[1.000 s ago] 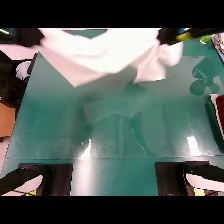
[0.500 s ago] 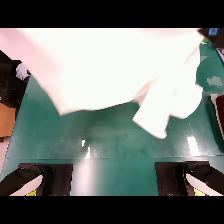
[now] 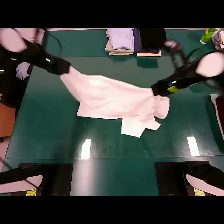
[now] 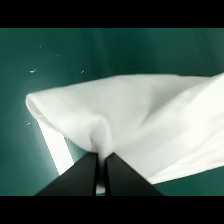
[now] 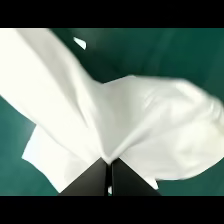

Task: Fold the shirts.

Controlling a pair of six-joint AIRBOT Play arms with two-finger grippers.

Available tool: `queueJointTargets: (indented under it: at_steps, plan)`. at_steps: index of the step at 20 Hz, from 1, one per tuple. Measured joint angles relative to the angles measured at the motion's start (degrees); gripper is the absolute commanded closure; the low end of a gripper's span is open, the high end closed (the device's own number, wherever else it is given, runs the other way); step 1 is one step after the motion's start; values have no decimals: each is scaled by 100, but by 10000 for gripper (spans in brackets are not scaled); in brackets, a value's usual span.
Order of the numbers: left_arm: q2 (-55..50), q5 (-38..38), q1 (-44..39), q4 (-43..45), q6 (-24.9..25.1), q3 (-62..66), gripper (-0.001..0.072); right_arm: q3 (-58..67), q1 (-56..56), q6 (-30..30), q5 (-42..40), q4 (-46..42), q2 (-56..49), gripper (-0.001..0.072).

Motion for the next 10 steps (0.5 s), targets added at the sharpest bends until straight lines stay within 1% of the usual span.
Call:
queueJointTargets:
  at_steps: [2, 5, 6, 7, 8, 10]
  plan:
    - [-459, 341, 0, -2, 131, -136, 679, -116, 17, 11, -345, 0, -404, 695]
    - [-896, 798, 0, 15, 238, -225, 672, 61, 15, 15, -667, 4, -957, 691]
    - [-977, 914, 2, 44, 278, -232, 444, 179, -4, 17, -699, 4, -1113, 627]
    - [-1029, 946, 4, 81, 289, -225, 211, 306, -35, 28, -732, 4, -1222, 409]
    - [-1064, 942, 24, 114, 289, -188, 207, 452, -79, 26, -765, 4, -1307, 291]
    - [-1099, 706, 120, 190, 286, -24, 207, 732, -188, 26, -756, 11, -1386, 279]
